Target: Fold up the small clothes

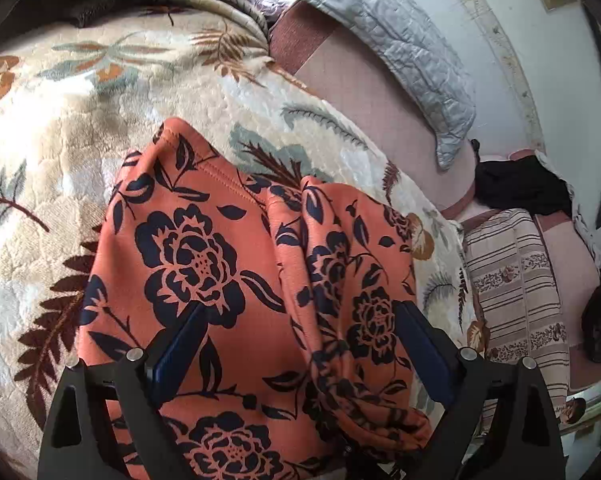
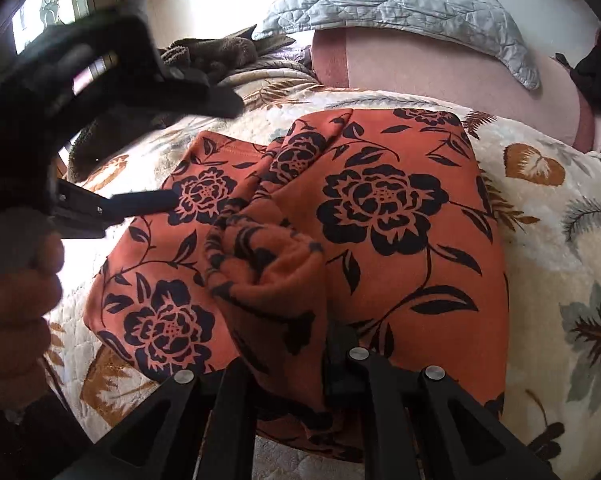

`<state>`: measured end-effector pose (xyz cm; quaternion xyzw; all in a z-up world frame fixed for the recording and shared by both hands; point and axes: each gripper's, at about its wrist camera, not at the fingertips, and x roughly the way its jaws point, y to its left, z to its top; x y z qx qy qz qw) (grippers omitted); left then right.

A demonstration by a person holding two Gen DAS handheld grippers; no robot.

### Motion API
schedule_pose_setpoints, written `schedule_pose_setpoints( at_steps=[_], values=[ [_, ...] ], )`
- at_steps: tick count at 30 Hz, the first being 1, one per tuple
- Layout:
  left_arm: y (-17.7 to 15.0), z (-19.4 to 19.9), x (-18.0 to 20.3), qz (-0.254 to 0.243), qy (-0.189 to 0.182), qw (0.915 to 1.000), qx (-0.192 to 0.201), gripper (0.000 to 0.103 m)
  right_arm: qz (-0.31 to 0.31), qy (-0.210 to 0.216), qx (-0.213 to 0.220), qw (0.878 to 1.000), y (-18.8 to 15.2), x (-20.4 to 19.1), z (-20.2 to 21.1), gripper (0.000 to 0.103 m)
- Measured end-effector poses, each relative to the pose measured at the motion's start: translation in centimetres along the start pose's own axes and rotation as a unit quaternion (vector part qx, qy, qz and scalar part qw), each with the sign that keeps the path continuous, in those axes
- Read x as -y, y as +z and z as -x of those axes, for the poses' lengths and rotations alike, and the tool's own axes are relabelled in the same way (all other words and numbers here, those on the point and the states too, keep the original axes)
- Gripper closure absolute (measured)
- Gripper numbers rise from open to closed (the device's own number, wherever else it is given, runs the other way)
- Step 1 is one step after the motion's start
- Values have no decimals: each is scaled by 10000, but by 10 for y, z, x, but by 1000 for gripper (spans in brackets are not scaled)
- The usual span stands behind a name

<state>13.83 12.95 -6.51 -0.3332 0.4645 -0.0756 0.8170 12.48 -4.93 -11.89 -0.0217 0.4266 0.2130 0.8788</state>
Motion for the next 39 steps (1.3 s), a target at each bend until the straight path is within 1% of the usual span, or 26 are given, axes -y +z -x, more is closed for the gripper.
schedule_pose_setpoints(
  at_steps=[2,3,4,6,7,8,9,10,11,13,15,17,18,19,21,22,24,25,26,28,31,33,36,37,38,39],
  values=[
    [0,-10,9,-62,-68,9999,-81,13,28,33,65,10000,3,3,5,93],
    [1,-13,14,-134,-108,9998,-96,16,97,29,96,9999,4,2,8,93],
    [3,-16,20,-223,-128,9996,-91,17,151,19,120,9998,4,1,9,93],
    [7,-26,32,-346,-6,9992,-193,20,172,20,159,9997,3,0,12,93],
    [10,-33,35,-396,49,9988,-278,24,190,14,190,9996,1,-3,15,93],
    [12,-42,39,-485,118,9980,-377,46,222,-6,214,9995,0,-4,17,93],
    [14,-51,43,-592,294,9965,-519,79,268,-24,223,9994,1,-3,18,93],
    [17,-57,45,-672,415,9948,-648,83,315,-44,226,9992,-1,-4,20,93],
    [19,-55,48,-729,384,9947,-614,86,352,-56,229,9991,-1,-5,23,93],
    [23,-33,53,-938,172,9946,-409,87,380,-51,321,9988,3,-9,32,93],
    [26,0,58,-1256,-28,9921,-53,87,352,77,500,9981,12,-16,47,93],
    [26,31,50,-1500,-98,9882,310,87,443,226,687,9964,20,-33,62,93],
    [28,40,40,-1509,-106,9876,421,87,502,303,760,9954,23,-44,66,93],
    [29,45,27,-1501,-93,9877,439,87,545,372,771,9948,23,-53,65,93],
    [34,38,-5,-1314,104,9909,261,87,589,496,621,9951,21,-71,51,93],
    [36,29,-21,-1194,260,9924,129,87,595,532,501,9956,18,-79,39,93],
    [37,7,-49,-976,591,9933,-180,87,737,486,106,9960,11,-95,10,93],
    [35,1,-58,-919,683,9931,-263,87,731,470,-6,9962,6,-100,-1,93],
    [34,0,-64,-884,634,9937,-268,87,737,452,-76,9962,3,-103,-7,93],
    [33,8,-61,-955,450,9943,-147,87,703,416,8,9967,0,-105,-1,93],
    [37,17,-48,-1252,367,9914,27,87,601,441,137,9971,1,-103,11,93],
    [39,22,-40,-1476,289,9885,180,87,599,416,278,9969,-1,-112,17,93],
    [41,30,-29,-1870,109,9811,486,87,507,373,493,9968,-3,-110,19,93],
    [42,27,-29,-1953,194,9794,464,87,512,343,502,9968,-3,-112,16,93],
    [44,20,-34,-1986,404,9785,381,84,526,310,465,9970,-3,-115,14,93],
    [46,10,-43,-1923,651,9788,259,84,526,304,379,9974,-5,-116,7,93]
  ],
)
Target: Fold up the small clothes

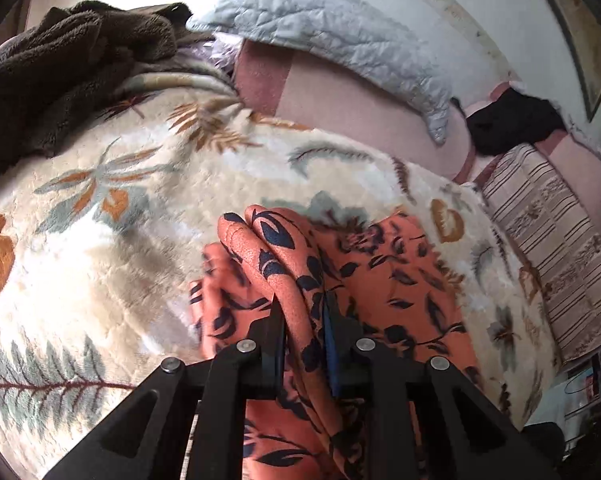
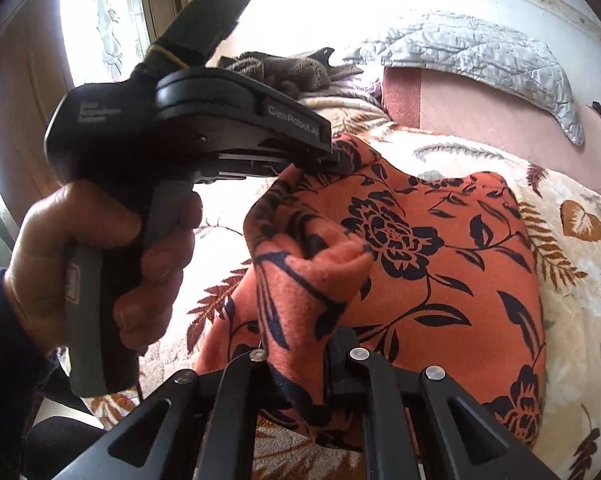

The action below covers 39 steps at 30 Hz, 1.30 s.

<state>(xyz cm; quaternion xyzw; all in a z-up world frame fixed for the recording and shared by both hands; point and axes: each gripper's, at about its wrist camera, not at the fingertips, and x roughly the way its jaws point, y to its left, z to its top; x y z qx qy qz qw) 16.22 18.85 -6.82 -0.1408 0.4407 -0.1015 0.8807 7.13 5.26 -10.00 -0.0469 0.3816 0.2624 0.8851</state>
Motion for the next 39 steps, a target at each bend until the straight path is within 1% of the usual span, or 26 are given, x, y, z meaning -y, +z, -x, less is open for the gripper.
schedule_pose_setpoints(
  at_steps=[1,2,3,5,7,10,11,12,13,14,15,17,18,21,23,25,26,27,28,29,31,32,34,36,37,39],
  values=[
    [-3,-9,-10,102,213,9996,-157,83,20,5,-125,9999,-2,-3,-5,91],
    [-7,-13,-19,211,336,9990,-206,76,62,19,-238,9997,-6,-6,-9,89],
    [-10,-10,-26,352,297,9989,-113,66,100,20,-231,9997,-7,-8,-12,89],
    [-14,-4,-37,649,246,9976,1,59,168,-18,-103,9998,-11,-12,-11,82],
    [-13,-3,-37,666,229,9975,25,60,211,-17,-66,9998,-15,-19,-9,79],
    [-11,-5,-33,648,332,9973,2,62,256,-107,2,9996,-18,-25,-7,79],
    [-12,-7,-34,687,402,9968,-44,62,297,-147,55,9994,-22,-27,-6,75],
    [-12,-7,-34,737,429,9963,-57,62,400,-114,119,9991,-25,-32,-3,70],
    [-13,-4,-33,769,473,9959,-39,62,562,-35,151,9983,-30,-38,-3,51],
    [-13,0,-31,768,588,9953,0,61,769,93,174,9968,-36,-46,0,28],
    [-14,8,-28,727,707,9948,69,61,987,194,229,9947,-42,-55,5,24],
    [-18,30,-20,687,929,9929,285,62,1314,180,453,9901,-55,-67,20,24],
    [-21,43,-16,657,955,9926,370,62,1268,228,581,9900,-60,-67,31,24],
    [-39,81,-2,758,657,9930,623,62,604,528,702,9943,-71,-48,59,25],
    [-59,94,11,680,503,9942,658,62,140,608,704,9956,-80,-29,75,25],
    [-84,92,18,707,554,9949,464,64,-249,682,620,9954,-81,-7,83,25],
    [-97,86,16,726,639,9948,305,74,-442,717,563,9949,-83,5,88,24],
    [-108,76,12,740,835,9937,105,83,-633,769,492,9938,-85,18,91,24],
    [-118,66,4,791,1060,9912,-75,86,-819,825,421,9923,-87,30,94,24],
    [-126,61,-5,880,1142,9895,-123,85,-1020,891,338,9902,-89,46,93,24],
    [-131,65,-11,1105,934,9895,17,84,-1423,942,237,9851,-97,68,101,24],
    [-129,69,-9,1121,898,9896,57,85,-1622,991,211,9815,-101,80,104,24],
    [-125,78,1,987,848,9913,199,85,-1989,1094,178,9737,-106,103,106,24],
    [-123,87,12,896,546,9938,363,86,-2331,1267,157,9640,-110,120,111,24],
    [-123,89,17,826,505,9944,418,86,-2461,1368,137,9594,-113,125,115,24],
    [-125,79,22,571,814,9947,261,85,-2698,1594,116,9496,-112,138,116,24]
  ],
)
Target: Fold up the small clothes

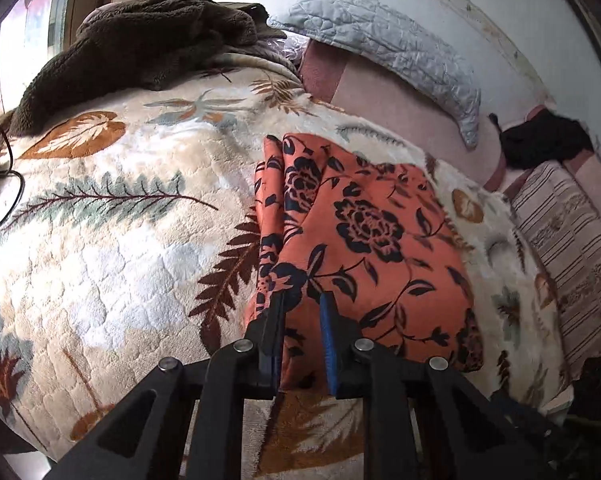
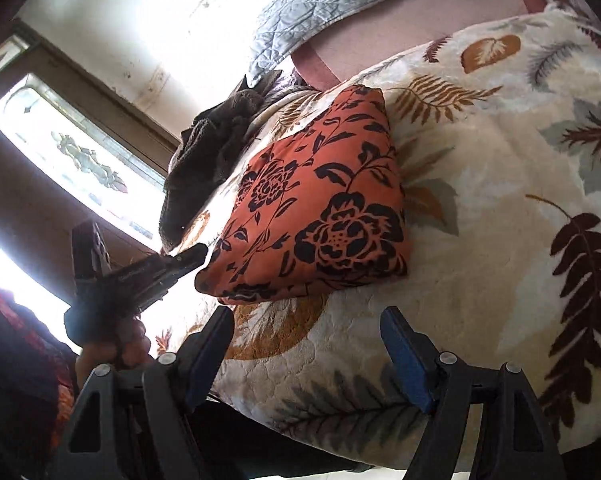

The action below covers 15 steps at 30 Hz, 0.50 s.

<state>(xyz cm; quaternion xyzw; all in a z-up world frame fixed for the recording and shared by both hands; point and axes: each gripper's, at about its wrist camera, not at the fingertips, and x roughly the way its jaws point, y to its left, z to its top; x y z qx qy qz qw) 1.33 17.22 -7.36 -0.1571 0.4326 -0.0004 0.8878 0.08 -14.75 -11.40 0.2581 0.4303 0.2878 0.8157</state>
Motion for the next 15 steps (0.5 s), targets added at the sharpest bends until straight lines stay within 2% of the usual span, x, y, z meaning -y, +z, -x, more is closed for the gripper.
schedule_pose_setpoints(
  at_steps=[1,2,5,7,10,12,14,15],
  values=[
    [-3,-11,-1,-143,298,9994,-141,85,-110,137,-33,9998,5,4,1,24],
    [-7,-20,-2,-237,621,9975,-250,79,-251,258,-58,9993,12,10,2,24],
    [-9,-4,-2,-172,636,9977,145,77,-653,498,-209,9964,38,30,-1,22],
    [-5,13,12,-368,699,9954,541,77,-861,571,-307,9942,58,45,-11,21],
    [9,23,34,-617,651,9919,902,65,-1287,750,-736,9861,85,66,-45,21],
    [14,11,42,-763,612,9914,867,53,-1496,1025,-1049,9778,97,74,-71,21],
    [13,-18,44,-842,904,9907,567,53,-1697,1031,-1316,9712,100,78,-95,22],
    [11,-38,41,-842,1078,9902,289,53,-1587,925,-1444,9723,101,75,-104,28]
  ],
)
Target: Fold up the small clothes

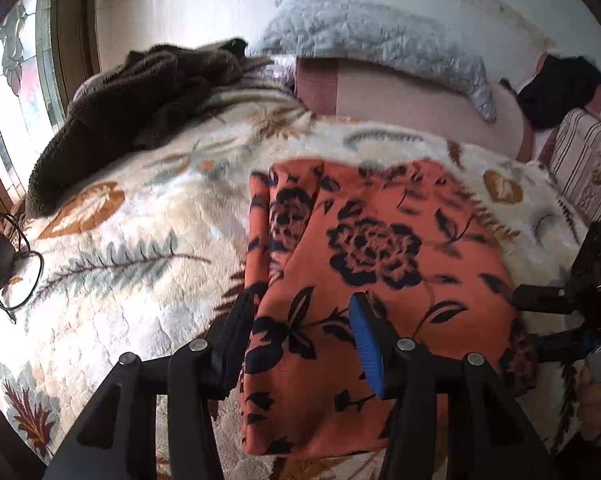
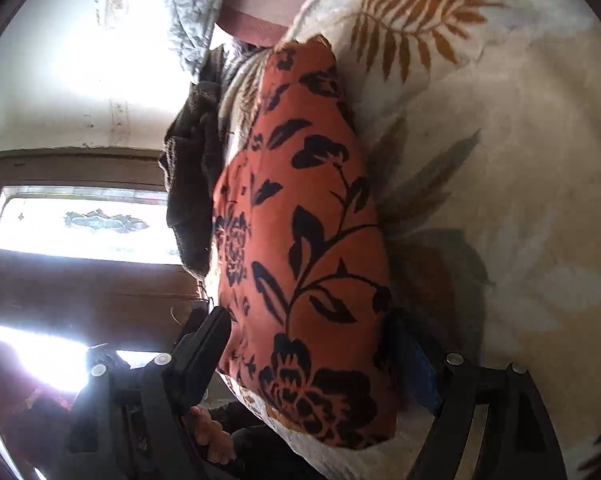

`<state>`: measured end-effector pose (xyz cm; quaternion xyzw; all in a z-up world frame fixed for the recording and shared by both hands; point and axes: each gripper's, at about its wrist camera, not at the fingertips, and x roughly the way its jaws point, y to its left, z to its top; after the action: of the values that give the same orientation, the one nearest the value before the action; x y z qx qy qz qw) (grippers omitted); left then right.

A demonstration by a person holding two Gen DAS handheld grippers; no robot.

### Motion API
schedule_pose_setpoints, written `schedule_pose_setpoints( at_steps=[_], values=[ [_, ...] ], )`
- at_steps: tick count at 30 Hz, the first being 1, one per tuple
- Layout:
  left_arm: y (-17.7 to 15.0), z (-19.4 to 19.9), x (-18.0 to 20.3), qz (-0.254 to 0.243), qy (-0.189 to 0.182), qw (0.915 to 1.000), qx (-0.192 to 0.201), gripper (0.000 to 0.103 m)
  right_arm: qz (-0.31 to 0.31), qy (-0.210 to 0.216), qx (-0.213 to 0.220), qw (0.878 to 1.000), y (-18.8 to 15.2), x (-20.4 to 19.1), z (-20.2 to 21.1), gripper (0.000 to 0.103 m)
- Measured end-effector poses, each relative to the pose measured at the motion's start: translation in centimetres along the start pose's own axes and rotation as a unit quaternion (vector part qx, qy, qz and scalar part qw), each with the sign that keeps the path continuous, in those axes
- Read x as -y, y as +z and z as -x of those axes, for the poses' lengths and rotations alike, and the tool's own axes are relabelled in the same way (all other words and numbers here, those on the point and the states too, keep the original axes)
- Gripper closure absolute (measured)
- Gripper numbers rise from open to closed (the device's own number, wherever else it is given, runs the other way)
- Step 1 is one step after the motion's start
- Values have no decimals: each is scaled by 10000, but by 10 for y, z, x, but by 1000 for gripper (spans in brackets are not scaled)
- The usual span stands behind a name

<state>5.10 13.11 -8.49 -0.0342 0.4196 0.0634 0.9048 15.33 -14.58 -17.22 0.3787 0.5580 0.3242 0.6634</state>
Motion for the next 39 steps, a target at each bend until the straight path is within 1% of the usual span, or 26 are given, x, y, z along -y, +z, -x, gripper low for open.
schedule_pose_setpoints(
  at_steps=[1,2,3,5,6,7,8,10,12,13,14,15,17,20,22,25,26,27,28,29,31,33,34,35,37,39],
  values=[
    [-5,-13,-2,57,121,9998,-165,53,216,-307,16,9993,-1,-7,-3,61],
    [-11,-14,-6,170,77,9998,-75,52,470,-542,24,9974,-5,-17,-3,72],
    [-14,-13,-8,218,56,9997,-12,51,850,-833,216,9927,-13,-34,3,76],
    [-14,-13,-7,149,113,9998,13,51,1759,-1487,625,9711,-34,-70,12,78],
    [-15,-14,-7,146,124,9998,11,51,1905,-1679,618,9652,-39,-73,8,78],
    [-16,-15,-7,169,90,9998,10,51,1807,-1864,390,9649,-36,-62,-1,73],
    [-16,-16,-8,192,35,9998,15,51,1488,-1895,203,9703,-31,-46,-7,67],
    [-14,-16,-10,214,-13,9998,12,50,986,-1223,305,9871,-25,-32,5,66],
    [-15,-16,-11,231,-55,9997,16,50,1044,-1053,414,9881,-20,-37,14,66],
    [-15,-17,-12,246,-68,9997,14,50,973,-946,351,9901,-16,-36,14,58],
    [-15,-16,-11,262,-76,9996,8,50,817,-794,233,9932,-8,-33,11,41],
    [-15,-15,-12,258,-74,9996,7,50,667,-685,235,9951,-1,-29,8,39],
    [-15,-15,-12,247,-82,9997,7,49,410,-732,503,9952,14,-20,10,39],
    [-15,-16,-14,280,-126,9995,2,49,-342,-137,478,9982,24,0,13,36],
    [-15,-16,-15,321,-136,9994,-19,49,-311,-328,505,9977,31,4,10,35],
    [-15,-17,-17,421,-183,9989,-52,48,-287,-218,339,9988,48,1,3,35],
    [-15,-18,-18,436,-187,9989,-57,48,-48,-235,213,9995,53,-7,-4,38],
    [-15,-18,-18,439,-189,9988,-58,48,287,-627,179,9975,55,-18,-9,47],
    [-15,-18,-18,437,-179,9989,-67,48,498,-922,159,9944,58,-26,-17,64],
    [-15,-18,-18,441,-186,9988,-63,48,788,-1180,282,9895,53,-39,-15,68],
    [-16,-18,-19,432,-190,9989,-69,48,1617,-1756,603,9692,34,-71,-7,70],
    [-16,-19,-18,421,-209,9989,-74,48,1851,-2137,570,9575,27,-73,-11,70],
    [-16,-19,-17,419,-217,9989,-70,48,1706,-2232,494,9584,30,-63,-15,64],
    [-15,-19,-16,409,-200,9989,-62,48,1449,-2133,561,9645,34,-55,-12,51],
    [-16,-18,-16,401,-184,9990,-55,48,1009,-1673,726,9780,39,-43,0,36],
    [-16,-18,-15,391,-183,9991,-54,48,816,-1334,913,9835,43,-38,13,32]
  ],
)
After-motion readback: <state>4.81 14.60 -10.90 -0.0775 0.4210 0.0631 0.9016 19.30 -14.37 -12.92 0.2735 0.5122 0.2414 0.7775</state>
